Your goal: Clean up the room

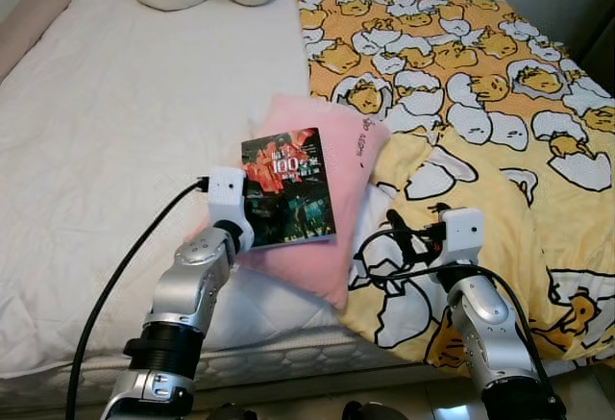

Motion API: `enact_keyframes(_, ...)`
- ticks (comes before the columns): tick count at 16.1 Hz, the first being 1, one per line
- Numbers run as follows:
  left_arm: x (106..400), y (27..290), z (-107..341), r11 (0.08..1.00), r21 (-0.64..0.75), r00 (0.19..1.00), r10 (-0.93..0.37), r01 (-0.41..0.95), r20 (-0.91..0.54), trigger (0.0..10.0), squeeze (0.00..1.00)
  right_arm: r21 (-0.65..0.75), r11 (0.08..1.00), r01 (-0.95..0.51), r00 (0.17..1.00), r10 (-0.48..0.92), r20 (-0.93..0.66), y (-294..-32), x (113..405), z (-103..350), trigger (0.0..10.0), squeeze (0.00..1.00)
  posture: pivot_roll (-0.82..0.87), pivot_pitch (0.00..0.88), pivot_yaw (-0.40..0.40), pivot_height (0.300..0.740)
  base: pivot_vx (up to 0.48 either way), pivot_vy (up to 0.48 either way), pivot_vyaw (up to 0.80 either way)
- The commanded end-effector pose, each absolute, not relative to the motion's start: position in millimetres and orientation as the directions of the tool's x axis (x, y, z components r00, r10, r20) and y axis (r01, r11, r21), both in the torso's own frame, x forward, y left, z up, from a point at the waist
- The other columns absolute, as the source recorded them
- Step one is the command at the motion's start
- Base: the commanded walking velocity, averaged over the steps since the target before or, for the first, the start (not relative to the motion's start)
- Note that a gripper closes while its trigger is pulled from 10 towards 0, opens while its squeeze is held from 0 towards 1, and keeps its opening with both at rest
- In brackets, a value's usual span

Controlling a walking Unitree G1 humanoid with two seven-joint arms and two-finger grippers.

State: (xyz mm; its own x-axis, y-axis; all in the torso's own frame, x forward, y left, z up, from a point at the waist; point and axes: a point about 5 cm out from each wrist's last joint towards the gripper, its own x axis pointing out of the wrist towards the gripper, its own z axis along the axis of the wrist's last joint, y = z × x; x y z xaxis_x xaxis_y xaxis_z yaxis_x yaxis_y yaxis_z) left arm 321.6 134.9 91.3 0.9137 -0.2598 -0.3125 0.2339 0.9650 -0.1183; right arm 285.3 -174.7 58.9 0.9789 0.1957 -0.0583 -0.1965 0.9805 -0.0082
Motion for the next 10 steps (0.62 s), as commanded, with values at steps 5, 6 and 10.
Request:
enact_keyframes(5, 321, 140, 83, 0.977, -0.091, 0.908, -0.212, 0.191, -0.361, 10.0, 0.0, -0.012, 0.965, -0.261, 0.964, 0.26, -0.056, -173, 283, 60, 10.0, 0.0, -0.06, 0.012, -0.036, 0.74, 0.0, 0.0, 0.0)
enact_keyframes(6, 324, 142, 91, 0.978, -0.108, 0.926, -0.203, 0.178, -0.317, 10.0, 0.0, 0.0, 0.957, -0.289, 0.956, 0.288, -0.053, -171, 281, 60, 10.0, 0.0, -0.06, 0.008, -0.036, 0.74, 0.0, 0.0, 0.0)
enact_keyframes(10, 326, 150, 107, 0.98, -0.09, 0.956, -0.192, 0.176, -0.224, 10.0, 0.0, -0.012, 0.919, -0.394, 0.918, 0.392, -0.062, -166, 273, 59, 10.0, 0.0, -0.06, 0.001, -0.04, 0.74, 0.0, 0.0, 0.0)
